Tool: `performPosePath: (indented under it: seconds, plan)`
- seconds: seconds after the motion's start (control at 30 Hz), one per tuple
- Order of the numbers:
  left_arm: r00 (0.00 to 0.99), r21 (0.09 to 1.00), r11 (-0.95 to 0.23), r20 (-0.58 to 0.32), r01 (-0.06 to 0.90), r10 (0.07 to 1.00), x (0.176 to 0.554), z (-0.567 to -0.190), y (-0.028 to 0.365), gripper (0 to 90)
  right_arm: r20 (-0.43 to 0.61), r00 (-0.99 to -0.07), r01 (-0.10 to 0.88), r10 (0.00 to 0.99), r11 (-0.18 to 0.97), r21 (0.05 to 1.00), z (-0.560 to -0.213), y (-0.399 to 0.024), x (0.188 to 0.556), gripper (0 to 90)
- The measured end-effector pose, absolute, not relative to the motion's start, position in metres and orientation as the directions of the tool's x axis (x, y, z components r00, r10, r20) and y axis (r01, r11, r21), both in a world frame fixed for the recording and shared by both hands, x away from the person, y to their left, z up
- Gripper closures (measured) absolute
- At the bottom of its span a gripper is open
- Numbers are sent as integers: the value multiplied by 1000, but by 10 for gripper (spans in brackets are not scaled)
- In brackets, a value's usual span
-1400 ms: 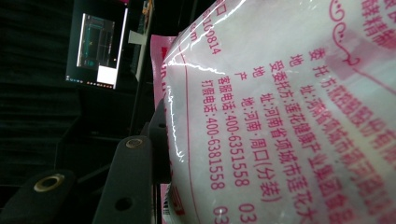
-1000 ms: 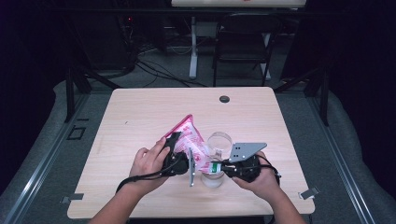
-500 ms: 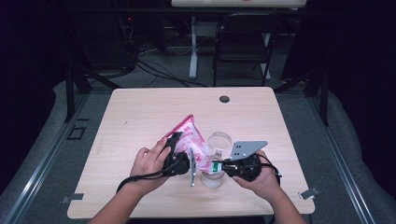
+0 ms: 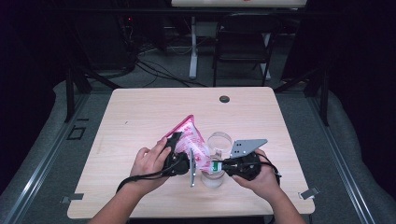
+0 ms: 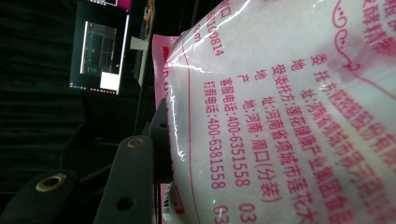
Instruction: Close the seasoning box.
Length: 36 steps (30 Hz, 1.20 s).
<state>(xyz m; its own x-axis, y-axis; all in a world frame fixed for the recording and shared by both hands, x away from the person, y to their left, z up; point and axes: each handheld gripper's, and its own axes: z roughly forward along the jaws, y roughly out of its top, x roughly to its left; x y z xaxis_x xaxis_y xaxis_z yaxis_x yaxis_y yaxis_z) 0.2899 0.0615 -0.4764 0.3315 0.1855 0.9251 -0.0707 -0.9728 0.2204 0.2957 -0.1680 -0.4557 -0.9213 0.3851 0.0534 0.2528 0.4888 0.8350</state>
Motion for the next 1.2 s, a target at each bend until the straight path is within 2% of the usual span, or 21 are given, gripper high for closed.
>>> performPosePath:
  seconds: [1.2]
  plan:
    - [316, 211, -975, 932, -76, 177, 290, -477, 61, 599, 45, -921, 251, 386, 501, 828, -457, -167, 296, 900]
